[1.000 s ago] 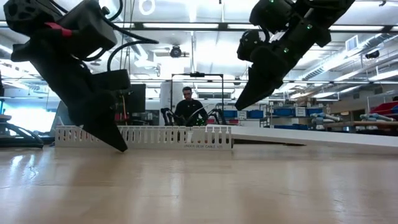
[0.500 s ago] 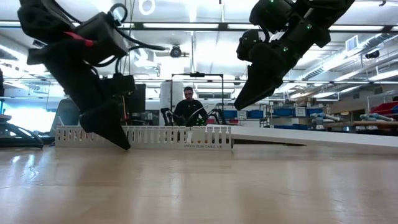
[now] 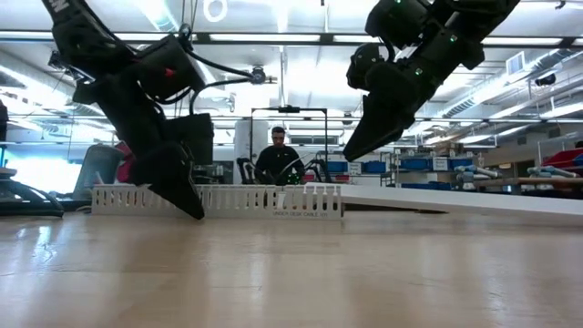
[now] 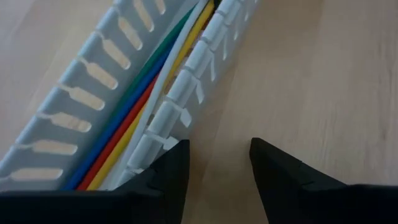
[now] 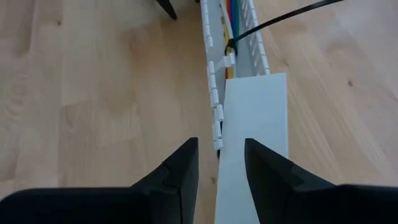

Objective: Ziptie cables
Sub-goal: Close the white cable duct

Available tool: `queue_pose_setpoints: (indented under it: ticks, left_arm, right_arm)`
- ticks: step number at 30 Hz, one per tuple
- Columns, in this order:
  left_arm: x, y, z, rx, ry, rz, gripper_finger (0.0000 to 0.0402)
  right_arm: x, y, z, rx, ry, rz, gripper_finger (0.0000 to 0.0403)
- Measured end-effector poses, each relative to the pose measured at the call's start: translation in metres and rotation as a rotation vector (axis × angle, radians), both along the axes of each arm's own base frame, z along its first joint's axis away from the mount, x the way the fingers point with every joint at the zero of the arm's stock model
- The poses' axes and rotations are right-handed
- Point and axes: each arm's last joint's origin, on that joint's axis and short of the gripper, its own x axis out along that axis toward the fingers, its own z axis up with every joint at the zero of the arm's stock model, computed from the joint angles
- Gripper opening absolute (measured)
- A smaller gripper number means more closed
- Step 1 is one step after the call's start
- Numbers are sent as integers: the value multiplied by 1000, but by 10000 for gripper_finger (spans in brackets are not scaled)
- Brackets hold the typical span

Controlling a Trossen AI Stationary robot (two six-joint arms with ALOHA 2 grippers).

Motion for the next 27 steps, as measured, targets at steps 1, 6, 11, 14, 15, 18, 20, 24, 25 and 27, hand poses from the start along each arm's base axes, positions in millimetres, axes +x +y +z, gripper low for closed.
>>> queue_pose_setpoints:
  ticks: [1, 6, 11, 14, 15, 18, 20, 24, 25, 27]
  left_arm:
    - [0, 2, 0, -3, 3, -15, 147]
    - [0, 10, 0, -25, 4, -59, 147]
    - [6, 9, 7, -90, -105, -69, 147]
    - [10, 7, 17, -112, -196, -89, 147]
    - [11, 6, 21, -111, -225, -94, 147]
    - [13, 6, 32, -115, -316, -120, 147]
    - [15, 5, 39, -116, -378, -131, 147]
    - [20, 5, 48, -119, -481, -172, 147]
    - [21, 5, 50, -117, -496, -174, 147]
    - [21, 5, 51, -115, -508, -175, 147]
  right_arm:
    - [0, 0, 0, 0, 2, 0, 113]
    - [-2, -5, -2, -9, 24, -25, 113]
    - [-3, -10, -2, 4, 25, -57, 113]
    - [-3, -12, -2, 4, 25, -64, 113]
    - [-3, -13, -2, 3, 21, -66, 113]
    - [-1, -14, 1, 3, -12, -72, 113]
    - [1, -14, 2, 9, -30, -73, 113]
    - [3, -14, 5, 15, -65, -50, 114]
    - [3, -13, 4, 24, -63, -39, 116]
    - [3, -11, 4, 39, -57, -18, 124]
